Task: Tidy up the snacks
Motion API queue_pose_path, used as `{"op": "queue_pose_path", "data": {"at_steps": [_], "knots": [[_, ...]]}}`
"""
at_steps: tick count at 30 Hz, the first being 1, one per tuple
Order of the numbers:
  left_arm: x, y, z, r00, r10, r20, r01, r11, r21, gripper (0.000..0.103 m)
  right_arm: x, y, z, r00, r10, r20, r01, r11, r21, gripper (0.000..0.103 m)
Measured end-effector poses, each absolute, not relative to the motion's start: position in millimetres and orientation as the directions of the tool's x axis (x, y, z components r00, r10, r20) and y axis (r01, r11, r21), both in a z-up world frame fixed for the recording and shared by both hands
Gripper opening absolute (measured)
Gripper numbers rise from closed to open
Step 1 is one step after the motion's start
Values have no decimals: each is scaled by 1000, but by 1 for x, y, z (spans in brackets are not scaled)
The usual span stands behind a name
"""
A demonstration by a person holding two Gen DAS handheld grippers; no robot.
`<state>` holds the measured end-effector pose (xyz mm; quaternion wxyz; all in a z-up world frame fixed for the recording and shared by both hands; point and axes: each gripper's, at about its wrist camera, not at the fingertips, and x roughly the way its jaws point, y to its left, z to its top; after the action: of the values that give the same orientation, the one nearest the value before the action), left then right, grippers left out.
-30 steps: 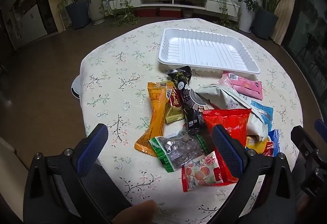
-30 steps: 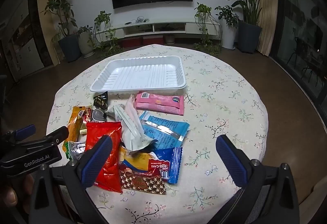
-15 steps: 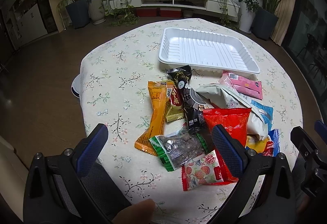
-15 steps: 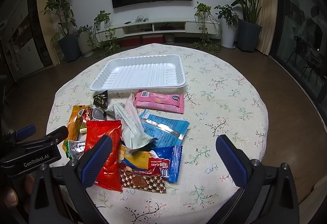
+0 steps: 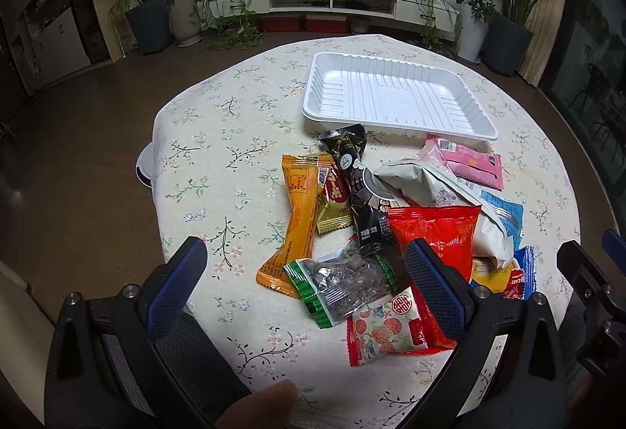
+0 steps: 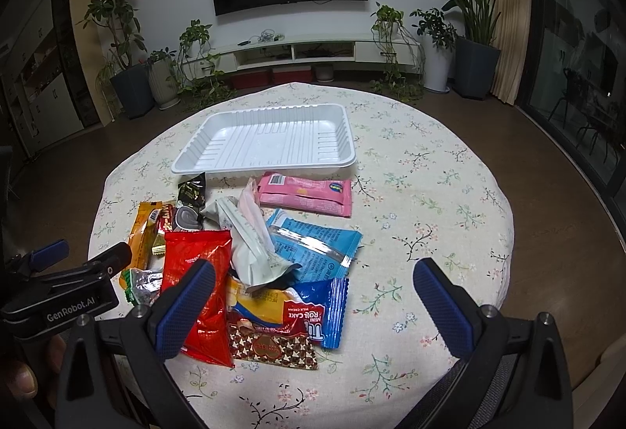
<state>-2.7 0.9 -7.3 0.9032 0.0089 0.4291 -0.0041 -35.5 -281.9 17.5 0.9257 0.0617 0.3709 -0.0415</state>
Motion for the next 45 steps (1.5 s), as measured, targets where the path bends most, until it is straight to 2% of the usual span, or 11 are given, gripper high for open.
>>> {"op": "queue_pose_path", "data": {"at_steps": [45], "knots": [[-2,0,-12,633,-12,-774,28,1000,7,103,-36,-284,15,716,-27,-698,123,989,88,103]]}}
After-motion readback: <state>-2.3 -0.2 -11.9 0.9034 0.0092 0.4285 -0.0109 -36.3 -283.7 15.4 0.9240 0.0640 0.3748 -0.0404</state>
